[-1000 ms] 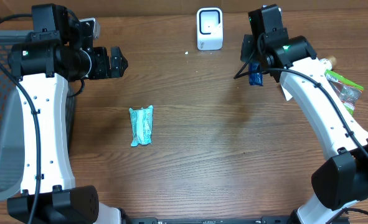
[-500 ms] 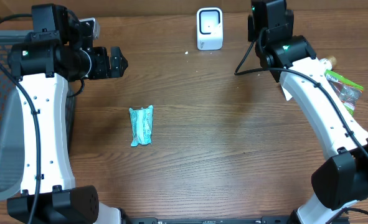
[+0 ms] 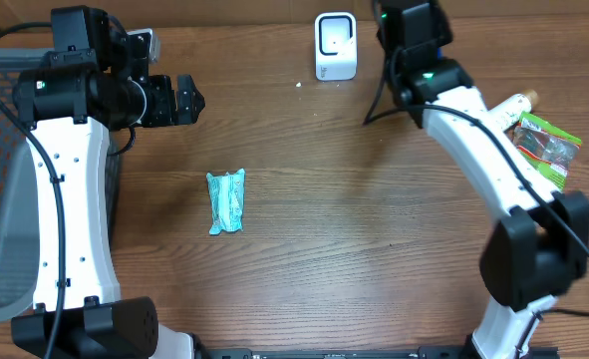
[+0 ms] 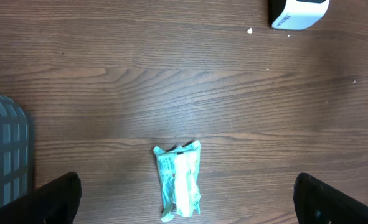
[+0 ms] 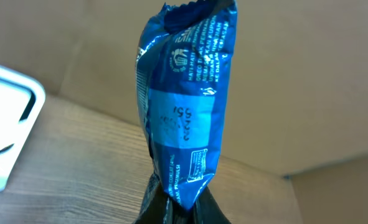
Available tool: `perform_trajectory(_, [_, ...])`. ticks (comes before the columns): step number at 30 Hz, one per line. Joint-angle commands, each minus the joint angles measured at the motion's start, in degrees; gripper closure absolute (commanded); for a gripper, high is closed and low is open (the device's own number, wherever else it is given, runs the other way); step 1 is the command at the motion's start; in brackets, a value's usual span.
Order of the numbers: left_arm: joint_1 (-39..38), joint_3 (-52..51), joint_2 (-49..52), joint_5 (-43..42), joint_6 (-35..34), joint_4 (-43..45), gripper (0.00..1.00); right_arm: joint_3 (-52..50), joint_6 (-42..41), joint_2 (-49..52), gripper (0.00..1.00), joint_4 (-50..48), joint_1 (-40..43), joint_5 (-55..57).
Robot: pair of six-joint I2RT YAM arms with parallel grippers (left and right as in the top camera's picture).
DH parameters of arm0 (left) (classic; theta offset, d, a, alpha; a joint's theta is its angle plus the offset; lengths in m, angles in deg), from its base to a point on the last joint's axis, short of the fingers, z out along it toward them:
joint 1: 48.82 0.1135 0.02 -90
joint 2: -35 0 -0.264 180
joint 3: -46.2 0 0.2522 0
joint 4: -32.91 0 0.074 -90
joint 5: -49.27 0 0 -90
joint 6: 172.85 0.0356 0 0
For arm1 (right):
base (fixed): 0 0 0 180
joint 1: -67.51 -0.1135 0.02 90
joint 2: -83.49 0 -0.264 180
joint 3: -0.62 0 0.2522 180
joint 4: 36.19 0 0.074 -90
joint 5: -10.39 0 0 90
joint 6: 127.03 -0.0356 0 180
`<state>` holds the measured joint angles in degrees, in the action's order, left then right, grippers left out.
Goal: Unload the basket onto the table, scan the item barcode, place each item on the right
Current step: 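Hold the blue bar's barcode in front of the scanner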
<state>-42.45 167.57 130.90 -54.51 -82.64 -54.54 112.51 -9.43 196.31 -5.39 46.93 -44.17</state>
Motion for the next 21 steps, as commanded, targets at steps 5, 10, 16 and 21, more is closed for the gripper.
perform_trajectory(5, [-0.02,0.24,0.35,-0.68,1.09,0.22,0.00,0.94,21.27,6.80,0.96,-6.69,-1.07,-1.29])
perform_trajectory(10, [-0.02,0.24,0.35,-0.68,1.09,0.24,0.00,0.92,32.15,8.94,0.96,-9.18,-1.18,-4.68])
perform_trajectory(16, [-0.02,0.24,0.35,-0.68,1.09,0.24,0.00,0.94,35.10,11.26,0.96,-20.46,-1.31,-4.33])
perform_trajectory(21, [-0.02,0.24,0.35,-0.68,1.09,0.22,0.00,0.94,36.04,13.44,0.96,-29.44,-2.80,-4.74])
